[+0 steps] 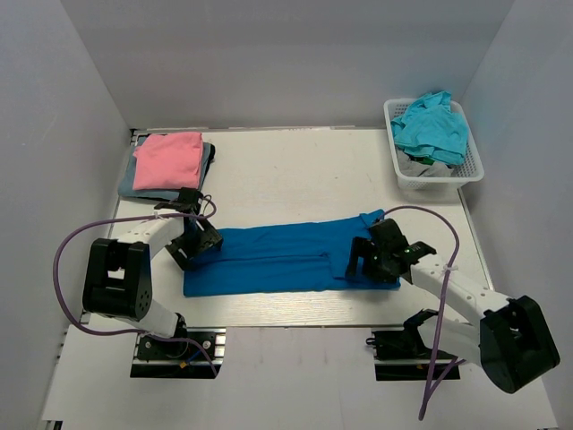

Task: Fold and stack the t-shirts
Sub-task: Fold the other side of the tshirt into a rectangle, then rotate the tshirt 90 degrees

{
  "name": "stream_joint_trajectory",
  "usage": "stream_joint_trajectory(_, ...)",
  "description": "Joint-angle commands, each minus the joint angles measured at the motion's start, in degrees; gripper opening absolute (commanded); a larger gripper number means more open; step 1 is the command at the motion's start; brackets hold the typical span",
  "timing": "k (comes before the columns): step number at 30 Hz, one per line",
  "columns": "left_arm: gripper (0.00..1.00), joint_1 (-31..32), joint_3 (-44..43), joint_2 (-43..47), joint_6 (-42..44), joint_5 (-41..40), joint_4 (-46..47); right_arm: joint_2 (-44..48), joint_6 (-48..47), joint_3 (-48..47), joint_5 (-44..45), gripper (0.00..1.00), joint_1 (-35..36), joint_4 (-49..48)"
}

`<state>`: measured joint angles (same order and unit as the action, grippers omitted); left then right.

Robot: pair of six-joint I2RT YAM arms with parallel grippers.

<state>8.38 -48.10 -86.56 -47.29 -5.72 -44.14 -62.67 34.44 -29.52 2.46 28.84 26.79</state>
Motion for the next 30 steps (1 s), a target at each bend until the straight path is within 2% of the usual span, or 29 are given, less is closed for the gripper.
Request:
stream_joint_trajectory(1, 1.00, 0.93, -2.51, 1.92, 1.05, -0.79, -1.12, 0.97, 1.60, -0.35, 0.09, 0.90, -0.45, 0.72)
stream_joint_trajectory(5, 1.00, 0.93, -6.39, 7.61, 6.66, 3.07, -2.00, 3.25, 0.11, -7.47, 1.93, 0.90, -0.45, 4.93)
stream_joint_trajectory(9, 1.00, 0.93, -8.33, 13.86, 12.46, 3.35, 0.02, 3.17, 0.10, -14.33, 5.45, 0.90, -0.54, 8.01)
stream_joint_trajectory(14, 1.00, 1.46, -11.14, 10.99, 13.10, -2.19, -5.08, 1.33, 4.05, -13.74, 3.79, 0.90, -0.45, 11.27)
stream_joint_trajectory(21, 1.00, 2.60, -3.69, 5.46, 11.43, 3.96, 2.74, -0.86, 7.13, -8.81, 1.50, 0.90, -0.45, 6.35)
stream_joint_trajectory(22, 1.00, 3.30, -2.89, 5.44, 8.03, 3.35, 3.44, -1.39, 7.22, -7.93, 1.58, 0.90, -0.54, 5.74)
stream_joint_trajectory(27, 1.00, 5.23, 6.68, 5.97, 3.97, 0.27, 10.91, -8.15, 8.72, -6.60, 6.15, 0.90, -1.06, -0.50)
stream_joint_trajectory(30, 0.99, 6.38, 9.94, 5.97, 1.94, 4.38, 13.72, -14.48, 7.32, -10.01, 6.86, 0.90, -2.38, -1.73)
